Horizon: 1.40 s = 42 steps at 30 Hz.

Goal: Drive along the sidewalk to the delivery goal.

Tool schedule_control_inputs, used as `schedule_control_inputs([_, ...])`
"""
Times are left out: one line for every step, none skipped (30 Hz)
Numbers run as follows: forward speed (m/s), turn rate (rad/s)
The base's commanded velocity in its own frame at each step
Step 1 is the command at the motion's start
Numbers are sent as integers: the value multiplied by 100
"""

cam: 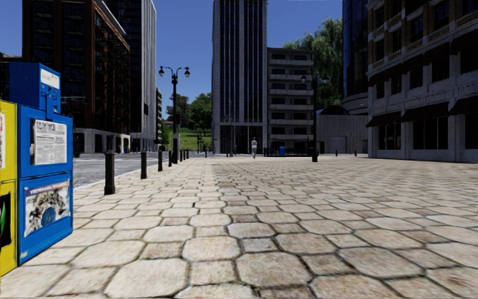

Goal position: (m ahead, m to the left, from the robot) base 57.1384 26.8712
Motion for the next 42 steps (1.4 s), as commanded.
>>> schedule_control_inputs([200,-44])
schedule_control_inputs([200,-44])
schedule_control_inputs([200,-44])
schedule_control_inputs([200,-44])
schedule_control_inputs([200,-38])
schedule_control_inputs([200,0])
schedule_control_inputs([200,0])
schedule_control_inputs([200,0])
schedule_control_inputs([200,0])
schedule_control_inputs([200,0])
schedule_control_inputs([200,0])
schedule_control_inputs([200,0])
schedule_control_inputs([200,0])
schedule_control_inputs([200,0])
schedule_control_inputs([200,0])
schedule_control_inputs([200,0])
schedule_control_inputs([200,0])
schedule_control_inputs([200,0])
schedule_control_inputs([200,0])
schedule_control_inputs([200,0])
schedule_control_inputs([200,0])
schedule_control_inputs([200,0])
schedule_control_inputs([200,0])
schedule_control_inputs([200,0])
schedule_control_inputs([200,0])
schedule_control_inputs([200,0])
schedule_control_inputs([200,0])
schedule_control_inputs([200,0])
schedule_control_inputs([200,0])
schedule_control_inputs([200,0])
schedule_control_inputs([200,0])
schedule_control_inputs([200,0])
schedule_control_inputs([200,0])
schedule_control_inputs([200,0])
schedule_control_inputs([200,0])
schedule_control_inputs([200,0])
schedule_control_inputs([200,0])
schedule_control_inputs([200,0])
schedule_control_inputs([200,0])
schedule_control_inputs([200,0])
schedule_control_inputs([200,0])
schedule_control_inputs([200,0])
